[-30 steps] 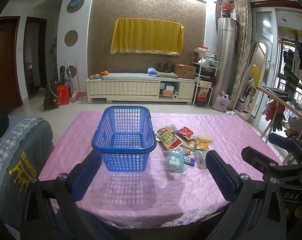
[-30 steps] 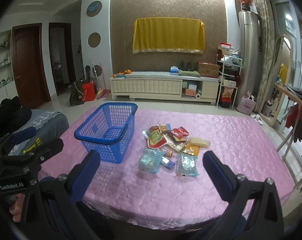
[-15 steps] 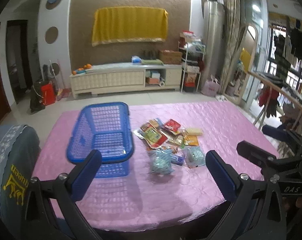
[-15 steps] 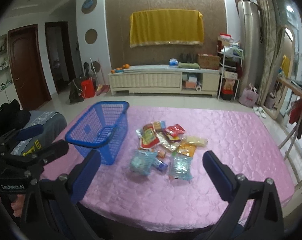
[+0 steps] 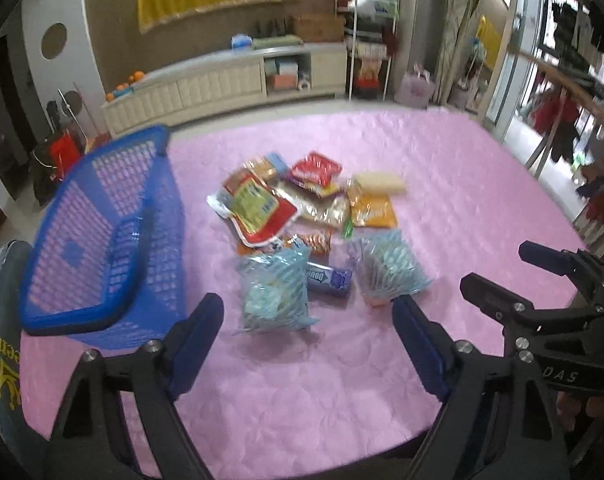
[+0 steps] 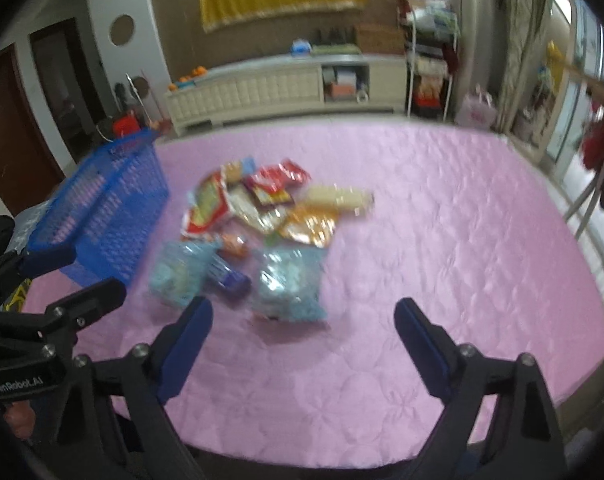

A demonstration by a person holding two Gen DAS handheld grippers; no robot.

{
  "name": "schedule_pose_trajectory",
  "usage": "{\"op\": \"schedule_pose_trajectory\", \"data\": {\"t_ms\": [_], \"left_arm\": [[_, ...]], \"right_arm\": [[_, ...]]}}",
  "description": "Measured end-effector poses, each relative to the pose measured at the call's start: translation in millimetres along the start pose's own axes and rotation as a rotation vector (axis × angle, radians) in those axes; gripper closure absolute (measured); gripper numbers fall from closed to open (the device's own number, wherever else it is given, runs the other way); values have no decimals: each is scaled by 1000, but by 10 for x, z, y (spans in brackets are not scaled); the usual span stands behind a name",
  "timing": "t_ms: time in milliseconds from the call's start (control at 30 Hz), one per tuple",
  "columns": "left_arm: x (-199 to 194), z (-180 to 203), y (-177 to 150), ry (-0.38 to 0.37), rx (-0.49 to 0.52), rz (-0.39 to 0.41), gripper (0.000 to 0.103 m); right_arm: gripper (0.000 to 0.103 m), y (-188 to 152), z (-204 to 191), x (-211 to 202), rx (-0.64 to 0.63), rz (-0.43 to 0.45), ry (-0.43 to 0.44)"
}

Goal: Organize snacks
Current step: 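Grasp a light blue striped snack bag with the left tool while the right tool grasps another light blue bag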

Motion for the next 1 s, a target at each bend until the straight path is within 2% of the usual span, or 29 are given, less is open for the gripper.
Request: {"op": "schedule_pose_trajectory", "data": {"t_ms": [167,267,500,567,667,1000], "left_arm": [[500,3,39,35,-2,-109,17],[762,-19,61,81,15,-145,17],[1120,-87,23,78,5,-212,17],[1189,-113,1,79,-11,-232,25],[1256,-158,-34,38,-45,-254,40],[955,-261,-137,5,-78,-201,47]], "right_arm": [[10,-89,233,384,54,-57,12],[10,-83,295,550,79,-85,23],[10,-95,315,831,84,-105,37],[10,-97,349,841,103,-98,56],[10,-103,363,797,105,-90,45],[10,-64,326,746,105,-100,29]]}}
Point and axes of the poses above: each gripper's, at about its wrist camera, not at the fingertips, and x roughly the way its jaws point, z to its right, y to its top, the point moved 2 cm from there along x, roughly the way its jaws point, and after that the axes turned 11 degrees about y, right-handed, at the moved point
